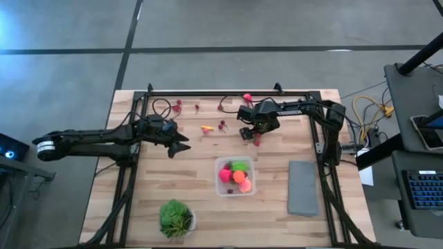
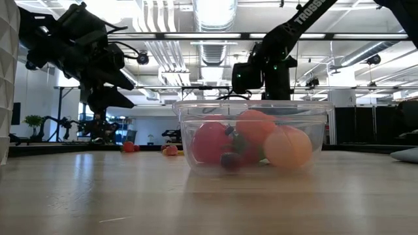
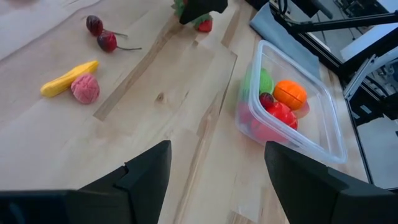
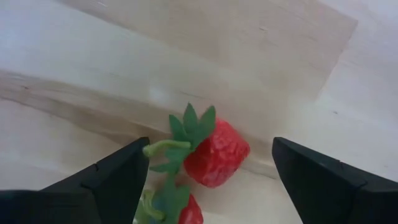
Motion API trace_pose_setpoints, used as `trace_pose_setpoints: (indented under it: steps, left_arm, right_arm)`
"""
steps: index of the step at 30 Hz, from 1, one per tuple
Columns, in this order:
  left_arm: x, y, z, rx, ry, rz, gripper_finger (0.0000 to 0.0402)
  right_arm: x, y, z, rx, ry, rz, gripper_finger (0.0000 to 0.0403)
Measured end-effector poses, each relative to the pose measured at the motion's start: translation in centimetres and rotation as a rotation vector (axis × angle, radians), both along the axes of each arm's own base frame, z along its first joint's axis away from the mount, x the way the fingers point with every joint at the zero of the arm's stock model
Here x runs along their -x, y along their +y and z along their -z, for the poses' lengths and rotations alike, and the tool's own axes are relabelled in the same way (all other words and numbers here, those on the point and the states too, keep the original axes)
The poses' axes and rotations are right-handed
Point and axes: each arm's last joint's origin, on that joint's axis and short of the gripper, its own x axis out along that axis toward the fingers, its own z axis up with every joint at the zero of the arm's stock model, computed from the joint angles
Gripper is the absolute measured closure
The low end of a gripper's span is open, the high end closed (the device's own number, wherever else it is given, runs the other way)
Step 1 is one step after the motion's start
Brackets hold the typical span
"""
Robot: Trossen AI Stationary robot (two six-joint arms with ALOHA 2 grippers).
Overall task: Pick and placing Produce into tupperware
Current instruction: Put the red strawberry into the transparent bin
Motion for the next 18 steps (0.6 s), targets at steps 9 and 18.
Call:
trace_pose_setpoints:
  steps: [9,18]
  left_arm:
    - [0.00,0.00,0.01,0.001,0.000,-0.001,0.0157]
    - [-0.01,0.00,0.01,0.001,0.000,-0.001,0.0157]
  right_arm:
    - [0.06,0.01,0.29,0.005,-0.011,-0.013,0.0077]
    - [0.01,0.01,0.30,0.002,-0.017,-0.022,0.0077]
